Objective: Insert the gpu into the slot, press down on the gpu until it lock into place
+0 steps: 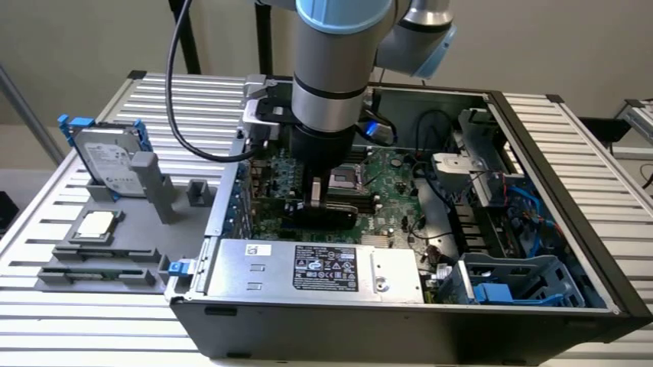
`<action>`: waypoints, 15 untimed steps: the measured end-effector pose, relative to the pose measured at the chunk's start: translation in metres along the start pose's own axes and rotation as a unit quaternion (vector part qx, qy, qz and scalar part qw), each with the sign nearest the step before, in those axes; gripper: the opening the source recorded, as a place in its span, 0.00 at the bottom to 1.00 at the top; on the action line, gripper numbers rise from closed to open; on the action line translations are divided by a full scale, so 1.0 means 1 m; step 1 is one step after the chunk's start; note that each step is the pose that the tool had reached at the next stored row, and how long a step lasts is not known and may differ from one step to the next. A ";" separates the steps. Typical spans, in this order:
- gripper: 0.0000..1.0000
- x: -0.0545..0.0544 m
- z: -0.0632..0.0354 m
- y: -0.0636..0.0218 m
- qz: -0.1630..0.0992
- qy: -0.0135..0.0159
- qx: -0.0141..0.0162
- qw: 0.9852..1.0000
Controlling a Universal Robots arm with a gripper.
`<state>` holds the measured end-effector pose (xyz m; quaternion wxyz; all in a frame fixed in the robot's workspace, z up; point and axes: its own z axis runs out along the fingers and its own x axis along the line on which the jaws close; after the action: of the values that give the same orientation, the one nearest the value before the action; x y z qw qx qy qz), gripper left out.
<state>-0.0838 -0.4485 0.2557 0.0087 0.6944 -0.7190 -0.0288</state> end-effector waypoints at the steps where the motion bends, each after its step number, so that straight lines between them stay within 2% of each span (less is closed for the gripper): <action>1: 0.34 0.000 -0.0044 0.0002 0.000 0.000 0.000 1.000; 8: 0.34 -0.001 -0.0338 0.0018 0.000 0.000 0.000 1.000; 10: 0.25 -0.002 -0.0346 0.0019 0.000 0.000 0.000 1.000; 11: 0.25 -0.002 -0.0346 0.0021 0.000 0.000 0.000 1.000; 13: 0.13 -0.003 -0.0346 0.0030 0.000 0.000 0.000 1.000; 15: 0.11 -0.005 -0.0339 0.0041 0.000 0.000 0.000 1.000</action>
<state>-0.0860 -0.4445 0.2899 0.0088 0.6944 -0.7190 -0.0288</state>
